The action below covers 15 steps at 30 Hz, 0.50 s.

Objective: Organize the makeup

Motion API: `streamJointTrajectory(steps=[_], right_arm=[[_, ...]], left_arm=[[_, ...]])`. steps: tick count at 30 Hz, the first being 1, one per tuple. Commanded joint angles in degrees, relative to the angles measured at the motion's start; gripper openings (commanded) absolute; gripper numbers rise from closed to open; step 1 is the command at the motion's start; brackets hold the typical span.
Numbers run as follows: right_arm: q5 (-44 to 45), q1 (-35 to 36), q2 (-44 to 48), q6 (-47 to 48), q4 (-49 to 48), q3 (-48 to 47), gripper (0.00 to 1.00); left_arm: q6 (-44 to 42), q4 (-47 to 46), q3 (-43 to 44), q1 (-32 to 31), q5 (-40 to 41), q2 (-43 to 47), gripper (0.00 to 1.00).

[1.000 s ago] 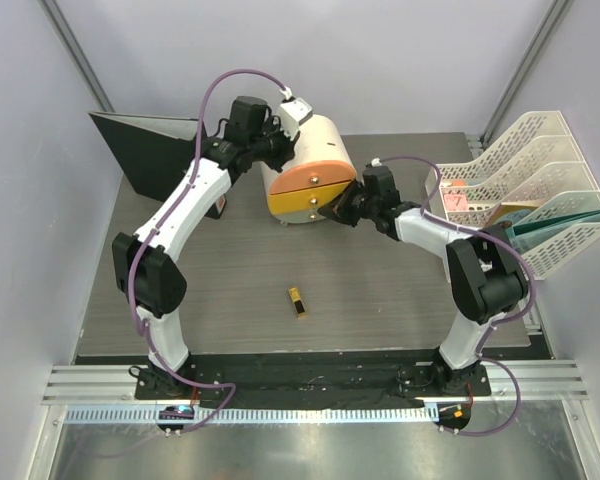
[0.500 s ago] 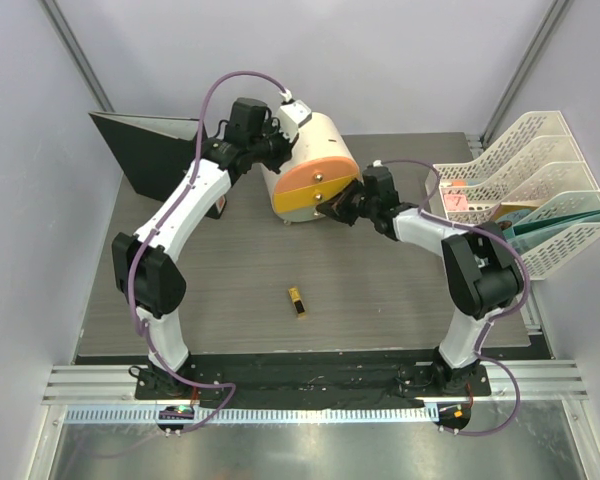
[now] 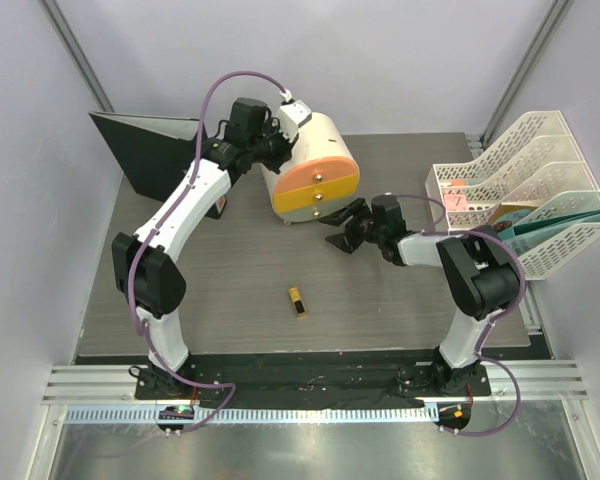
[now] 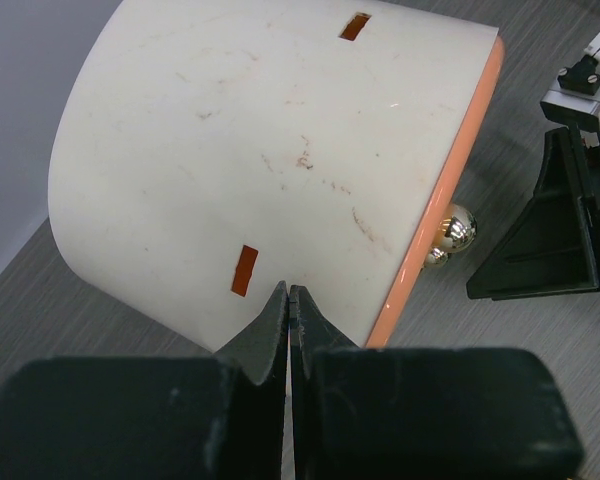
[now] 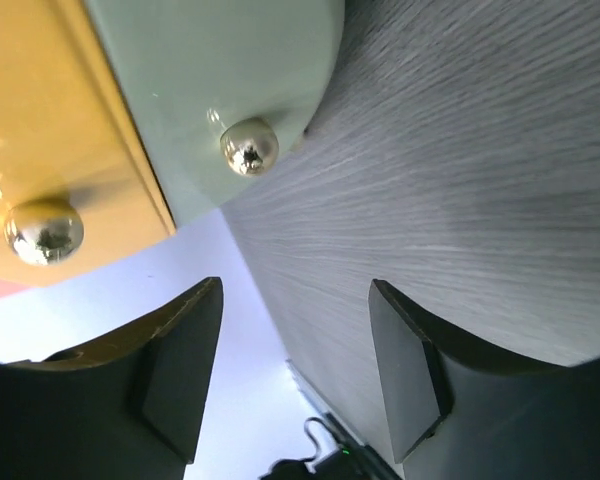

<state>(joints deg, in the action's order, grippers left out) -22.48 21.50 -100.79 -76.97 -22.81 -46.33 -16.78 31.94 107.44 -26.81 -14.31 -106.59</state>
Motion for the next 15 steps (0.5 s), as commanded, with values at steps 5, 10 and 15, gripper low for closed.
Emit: streamJointTrajectory(steps=[5, 10, 15], right_arm=[[2.35, -0.23, -7.3, -12.22, -19.35, 2.02, 0.63], [3.06, -0.14, -11.35, -15.4, -24.47, 1.5, 0.57], [3.06, -0.23, -14.33, -15.84, -28.42, -0.26, 0.51]], left_arm=[[0.08, 3.56, -1.62, -0.26, -1.25, 0.15, 0.0], [-0.1, 3.65, -1.7, -0.26, -0.99, 0.24, 0.0], [-0.54, 3.74, -1.88, -0.26, -0.72, 0.24, 0.0]])
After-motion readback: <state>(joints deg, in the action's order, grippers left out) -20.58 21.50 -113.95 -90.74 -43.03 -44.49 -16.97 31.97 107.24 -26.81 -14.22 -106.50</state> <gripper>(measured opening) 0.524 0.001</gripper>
